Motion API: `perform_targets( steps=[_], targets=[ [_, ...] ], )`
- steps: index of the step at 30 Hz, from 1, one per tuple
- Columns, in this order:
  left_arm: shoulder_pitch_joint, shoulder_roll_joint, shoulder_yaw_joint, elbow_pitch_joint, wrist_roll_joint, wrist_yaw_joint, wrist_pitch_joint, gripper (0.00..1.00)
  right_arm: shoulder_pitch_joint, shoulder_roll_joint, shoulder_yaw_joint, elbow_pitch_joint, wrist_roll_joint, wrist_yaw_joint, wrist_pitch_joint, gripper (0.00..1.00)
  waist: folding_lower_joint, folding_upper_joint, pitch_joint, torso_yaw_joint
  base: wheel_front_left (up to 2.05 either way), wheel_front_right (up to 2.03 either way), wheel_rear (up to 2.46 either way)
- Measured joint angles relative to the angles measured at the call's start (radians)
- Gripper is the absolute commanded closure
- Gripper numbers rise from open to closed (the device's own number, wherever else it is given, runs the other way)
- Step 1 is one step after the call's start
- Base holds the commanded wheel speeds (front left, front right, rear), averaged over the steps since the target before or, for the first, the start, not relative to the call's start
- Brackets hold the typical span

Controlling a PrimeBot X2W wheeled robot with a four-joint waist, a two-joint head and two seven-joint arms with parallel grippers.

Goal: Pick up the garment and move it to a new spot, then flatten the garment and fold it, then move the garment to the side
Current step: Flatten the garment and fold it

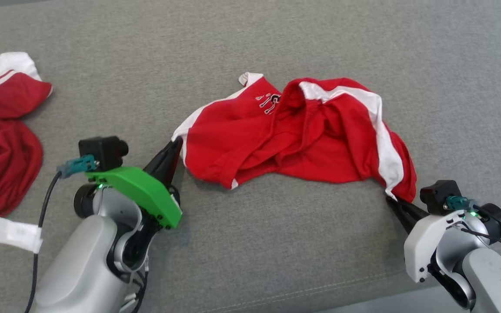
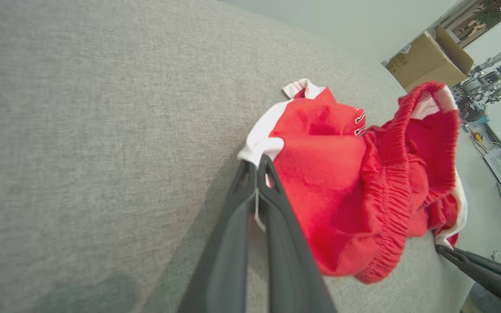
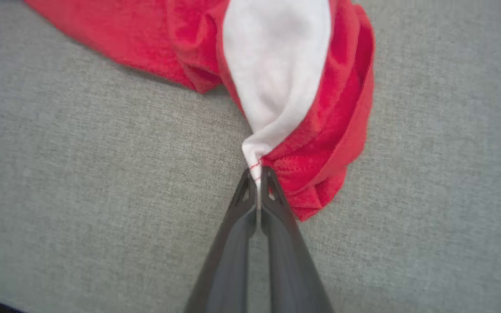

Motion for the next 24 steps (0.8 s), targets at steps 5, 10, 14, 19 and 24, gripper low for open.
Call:
perform_targets(
  steps=[5, 10, 14, 19, 24],
  targets=[
    [0.107, 0.031, 0.029, -0.037, -0.051, 0.012, -0.004, 1.0, 0.021, -0.047, 0.009, -0.009, -0.001, 0.001, 0.023, 1.0, 0.0, 0.0, -0.028, 0.064, 0.0, 0.0, 0.0],
    [0.189, 0.061, 0.045, -0.076, -0.071, 0.026, 0.013, 1.0, 0.063, -0.082, -0.015, -0.024, 0.015, 0.001, 0.041, 1.0, 0.0, 0.0, -0.055, 0.13, 0.0, 0.0, 0.0],
    [0.237, 0.111, 0.085, -0.098, -0.078, 0.048, 0.014, 1.0, 0.08, -0.076, -0.022, -0.054, 0.054, 0.001, 0.049, 1.0, 0.0, 0.0, -0.072, 0.179, 0.0, 0.0, 0.0],
    [0.289, 0.164, 0.127, -0.106, -0.078, 0.065, 0.013, 0.51, 0.08, -0.038, -0.022, -0.1, 0.107, 0.01, 0.048, 1.0, 0.0, 0.0, -0.092, 0.216, 0.0, 0.0, 0.0],
    [0.291, 0.154, 0.124, -0.16, -0.078, 0.065, 0.004, 0.0, 0.081, -0.039, -0.02, -0.11, 0.119, 0.01, 0.05, 1.0, 0.0, 0.0, -0.103, 0.214, 0.0, 0.0, 0.0]
  ],
)
